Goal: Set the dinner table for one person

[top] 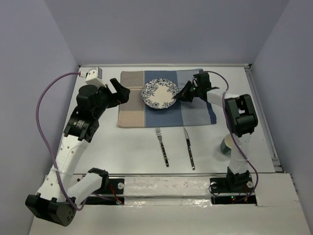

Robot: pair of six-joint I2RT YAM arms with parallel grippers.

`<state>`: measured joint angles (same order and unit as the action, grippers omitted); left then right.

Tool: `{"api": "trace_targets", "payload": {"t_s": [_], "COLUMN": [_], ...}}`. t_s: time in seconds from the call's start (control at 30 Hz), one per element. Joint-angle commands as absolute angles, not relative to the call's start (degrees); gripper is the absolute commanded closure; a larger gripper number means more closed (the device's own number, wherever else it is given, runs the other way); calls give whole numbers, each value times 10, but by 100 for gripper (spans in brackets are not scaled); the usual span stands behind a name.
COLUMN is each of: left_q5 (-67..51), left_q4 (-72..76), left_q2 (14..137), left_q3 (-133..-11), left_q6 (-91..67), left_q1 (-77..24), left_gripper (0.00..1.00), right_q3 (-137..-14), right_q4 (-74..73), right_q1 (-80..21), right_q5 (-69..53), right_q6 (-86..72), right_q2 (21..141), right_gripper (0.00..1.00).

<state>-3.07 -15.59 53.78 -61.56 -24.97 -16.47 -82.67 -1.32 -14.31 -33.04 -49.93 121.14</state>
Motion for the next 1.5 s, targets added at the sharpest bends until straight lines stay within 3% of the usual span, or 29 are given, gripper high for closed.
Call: {"api": "trace_targets", "payload": {"t_s": [0.0, 0.27, 0.3, 0.4, 0.43, 0.5, 0.6, 0.77, 0.87, 1.1, 1.33, 1.47], "left_q5": [-44, -46, -46, -45, -45, -43, -43, -64, -66, -46, -41, -47], "left_q4": [-117, -109, -109, -110, -110, -112, -112, -119, -136, -169, -158, -148], "left_q2": [529, 531, 531, 528, 526, 525, 522, 498, 476, 445, 448, 437], "left_q3": [-600, -585, -584, -578, -577, -575, -571, -535, -515, -467, -485, -490], "left_q6": [-254, -258, -258, -257, -256, -254, -253, -258, -235, -202, -206, -212], "left_q1": [-168, -167, -168, -167, -167, -168, -167, -170, -181, -246, -298, -310], "left_gripper": [1, 1, 1, 1, 1, 1, 1, 1, 1, 1, 1, 1], "right_q3": [-860, -848, -845, -832, -833, -837, -857, -822, -746, -628, -628, -606], "right_q4": [56, 51, 50, 44, 31, 2, -63, -143, -241, -574, -724, -687], "right_q1": [-147, -147, -147, -147, -147, -147, -147, -147, -147, -147, -147, -134], "right_q5": [-389, -374, -371, -360, -357, -343, -323, -243, -135, 156, 261, 255], "right_q6": [-508, -490, -489, -483, -476, -464, -426, -373, -348, -436, -579, -577], "right_q2": [1199, 1225, 1225, 1225, 1223, 1211, 1190, 1043, 949, 674, 651, 660], "right_gripper": [100, 100, 96, 72, 55, 36, 25, 25, 28, 48, 49, 48]}}
